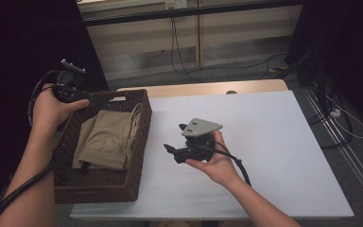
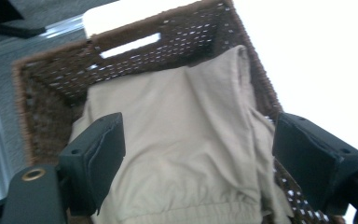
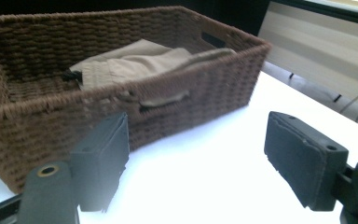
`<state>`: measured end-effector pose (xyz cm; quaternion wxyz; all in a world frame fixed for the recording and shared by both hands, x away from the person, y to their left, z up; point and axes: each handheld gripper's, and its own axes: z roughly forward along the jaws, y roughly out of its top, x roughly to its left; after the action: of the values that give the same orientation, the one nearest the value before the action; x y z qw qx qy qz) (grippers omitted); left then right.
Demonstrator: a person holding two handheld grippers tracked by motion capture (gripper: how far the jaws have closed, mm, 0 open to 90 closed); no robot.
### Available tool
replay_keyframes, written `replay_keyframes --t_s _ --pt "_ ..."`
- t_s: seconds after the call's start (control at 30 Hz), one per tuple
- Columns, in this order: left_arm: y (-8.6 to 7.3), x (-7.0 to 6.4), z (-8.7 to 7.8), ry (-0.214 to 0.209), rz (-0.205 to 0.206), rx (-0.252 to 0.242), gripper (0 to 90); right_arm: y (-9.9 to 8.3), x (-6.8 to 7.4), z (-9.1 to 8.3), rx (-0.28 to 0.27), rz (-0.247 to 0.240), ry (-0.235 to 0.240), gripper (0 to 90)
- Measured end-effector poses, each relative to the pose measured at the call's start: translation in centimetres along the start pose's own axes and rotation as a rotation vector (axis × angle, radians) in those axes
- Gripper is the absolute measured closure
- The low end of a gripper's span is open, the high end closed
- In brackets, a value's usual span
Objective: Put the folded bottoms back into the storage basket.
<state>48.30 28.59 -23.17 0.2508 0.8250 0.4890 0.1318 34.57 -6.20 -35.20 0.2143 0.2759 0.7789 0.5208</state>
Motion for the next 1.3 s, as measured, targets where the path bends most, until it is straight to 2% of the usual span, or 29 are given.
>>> replay_keyframes --t_s 0.13,0.2,0.23,0.43,0.67,0.97,1.13,1.3 --pt "-0.5 -0.8 0.4 -0.024 -0.002 -0.059 17.3 -1.3 -1.0 -1.3 0.014 0.016 -0.016 21.5" --pt "-1.0 -1.4 0.5 -0.053 0.009 -0.084 16.9 -2.0 -1.4 -1.9 0.02 0.026 -0.022 21.5" --pt "-1.2 -1.7 0.7 -0.055 0.015 -0.096 16.8 -2.3 -1.6 -2.1 0.025 0.031 -0.025 21.4" --pt "-2.1 -2.9 1.4 -0.076 0.036 -0.119 16.4 -4.7 -2.6 -3.4 0.058 0.057 -0.042 21.4" --pt "-3.1 -3.5 1.9 -0.092 0.048 -0.139 15.9 -6.7 -3.2 -4.3 0.089 0.077 -0.052 21.2" --pt "-4.7 -4.0 2.2 -0.121 0.034 -0.207 15.4 -8.1 -3.5 -5.0 0.123 0.078 -0.047 21.0" --pt "-5.7 -4.2 2.2 -0.123 0.014 -0.265 15.3 -8.9 -3.7 -5.4 0.147 0.076 -0.047 20.6" --pt "-6.6 -4.7 2.5 -0.14 0.016 -0.292 15.3 -9.8 -4.0 -5.8 0.163 0.086 -0.053 20.5"
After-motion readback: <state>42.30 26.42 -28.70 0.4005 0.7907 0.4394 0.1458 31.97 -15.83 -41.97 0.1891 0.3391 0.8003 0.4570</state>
